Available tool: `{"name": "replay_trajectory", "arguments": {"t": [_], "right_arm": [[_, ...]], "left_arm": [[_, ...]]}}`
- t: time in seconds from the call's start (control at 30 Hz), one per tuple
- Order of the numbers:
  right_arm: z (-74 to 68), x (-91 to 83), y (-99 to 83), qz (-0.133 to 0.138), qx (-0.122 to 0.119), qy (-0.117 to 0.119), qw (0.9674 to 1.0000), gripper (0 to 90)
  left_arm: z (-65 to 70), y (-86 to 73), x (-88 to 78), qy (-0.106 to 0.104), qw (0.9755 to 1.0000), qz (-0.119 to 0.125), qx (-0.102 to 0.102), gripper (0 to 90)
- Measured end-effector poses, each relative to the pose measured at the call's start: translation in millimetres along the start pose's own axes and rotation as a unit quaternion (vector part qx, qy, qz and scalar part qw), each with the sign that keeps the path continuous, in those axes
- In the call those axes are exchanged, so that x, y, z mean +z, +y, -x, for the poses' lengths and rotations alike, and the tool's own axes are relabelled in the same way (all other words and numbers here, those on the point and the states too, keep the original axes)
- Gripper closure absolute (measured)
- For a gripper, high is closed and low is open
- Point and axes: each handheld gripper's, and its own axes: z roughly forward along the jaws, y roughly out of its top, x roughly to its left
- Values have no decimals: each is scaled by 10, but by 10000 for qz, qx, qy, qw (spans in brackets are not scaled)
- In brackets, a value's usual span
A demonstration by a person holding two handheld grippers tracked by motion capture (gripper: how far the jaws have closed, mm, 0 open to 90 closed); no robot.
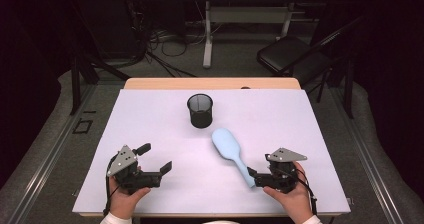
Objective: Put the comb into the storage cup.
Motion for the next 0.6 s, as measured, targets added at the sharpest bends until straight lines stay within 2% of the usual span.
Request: {"name": "replay_trajectory", "arguments": {"t": [0.23,0.27,0.4,0.43,0.6], "right_arm": [[-26,82,33,-242,40,107,9996,234],[-36,104,48,-383,121,182,9990,235],[-26,126,85,-514,116,229,9983,235],[-7,135,123,-613,204,280,9975,234],[25,162,162,-859,169,231,9959,221]], "left_arm": [[-3,-1,-9,38,10000,-10,9,17],[-3,0,-11,41,10000,0,4,18],[-2,-1,-26,52,10000,-7,1,20],[0,-3,-27,63,10000,8,-6,22],[-6,-7,-29,69,10000,-15,-21,24]]}}
